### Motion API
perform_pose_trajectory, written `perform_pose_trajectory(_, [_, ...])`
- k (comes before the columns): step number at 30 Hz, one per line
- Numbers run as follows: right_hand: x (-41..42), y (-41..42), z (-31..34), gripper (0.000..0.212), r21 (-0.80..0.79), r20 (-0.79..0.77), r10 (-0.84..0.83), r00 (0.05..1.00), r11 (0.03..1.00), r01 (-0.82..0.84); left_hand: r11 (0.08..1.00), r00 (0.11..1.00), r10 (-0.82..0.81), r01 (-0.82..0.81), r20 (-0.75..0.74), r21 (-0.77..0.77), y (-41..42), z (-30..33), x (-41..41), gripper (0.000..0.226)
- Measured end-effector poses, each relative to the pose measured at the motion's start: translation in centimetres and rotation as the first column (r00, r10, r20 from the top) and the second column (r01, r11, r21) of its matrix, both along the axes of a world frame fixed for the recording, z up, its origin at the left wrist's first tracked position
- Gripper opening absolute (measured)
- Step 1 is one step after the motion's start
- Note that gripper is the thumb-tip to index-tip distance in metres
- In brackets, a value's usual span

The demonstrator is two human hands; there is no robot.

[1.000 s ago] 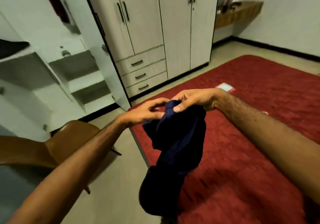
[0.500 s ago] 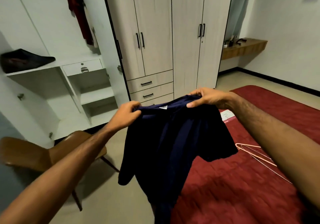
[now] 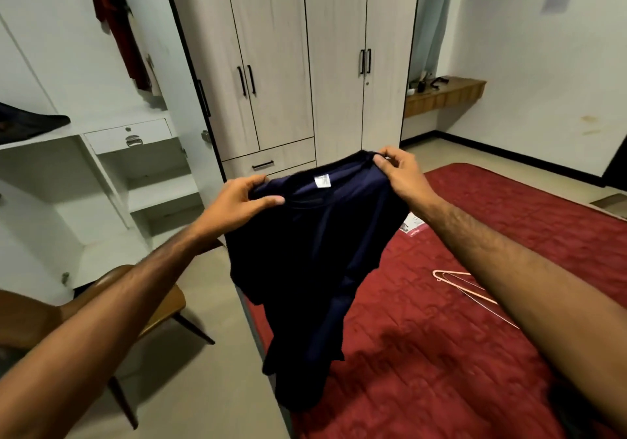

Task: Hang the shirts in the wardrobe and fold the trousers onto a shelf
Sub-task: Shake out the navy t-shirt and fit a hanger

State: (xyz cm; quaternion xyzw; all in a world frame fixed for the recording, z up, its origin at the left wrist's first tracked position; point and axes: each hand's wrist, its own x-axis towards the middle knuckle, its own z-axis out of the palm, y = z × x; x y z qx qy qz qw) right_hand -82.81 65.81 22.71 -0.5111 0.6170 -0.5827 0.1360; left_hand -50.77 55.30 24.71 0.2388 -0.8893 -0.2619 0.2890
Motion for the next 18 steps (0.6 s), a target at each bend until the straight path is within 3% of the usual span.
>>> perform_pose_trajectory(2, [-0.4,1.5,0.8,0.021,0.026,-0.032,0.054,0.998,0.998,-0.053,0.98,0.981,0.008,0.032,0.196,-0.199,-1.0,0.8,0.2,0.028])
perform_pose_trajectory(4, [-1.2,3.5,1.4,0.022,0.212,-0.139,0.193,0.971,0.964,-0.161,0.959,0.923,0.064,0.047,0.378,-0.278,-2.0,1.1,0.4,0.033])
perform_pose_trajectory(6, [-2.9,5.7,1.4,0.025,0.549,-0.223,0.394,0.892,0.806,-0.22,0.978,0.896,0.071,0.024,0.438,-0.207,-2.4,0.5,0.6,0.025])
perform_pose_trajectory(7, [-3.6,6.8,1.0,0.031,0.695,-0.173,0.483,0.858,0.678,-0.241,0.993,0.893,0.031,0.025,0.45,-0.117,-2.4,-0.2,0.6,0.018])
perform_pose_trajectory(9, [-5.5,8.0,0.0,0.064,0.83,-0.112,0.533,0.839,0.515,-0.217,0.992,0.891,-0.078,0.024,0.448,0.124,-1.9,-1.5,0.4,0.012])
perform_pose_trajectory(11, [-6.8,8.8,-1.5,0.078,0.825,-0.023,0.512,0.858,0.494,-0.273,0.946,0.888,-0.164,0.018,0.43,0.323,-1.2,-2.6,-0.2,0.014])
perform_pose_trajectory(15, [-8.8,11.1,-4.7,0.051,0.613,0.336,0.347,0.875,0.625,-0.483,0.817,0.9,-0.301,0.072,0.316,0.572,-0.7,-4.5,-1.7,0.008])
perform_pose_trajectory(18, [-9.8,12.7,-5.8,0.059,0.603,0.408,0.234,0.883,0.657,-0.453,0.705,0.878,-0.382,0.075,0.289,0.706,-1.5,-6.0,-2.5,0.023])
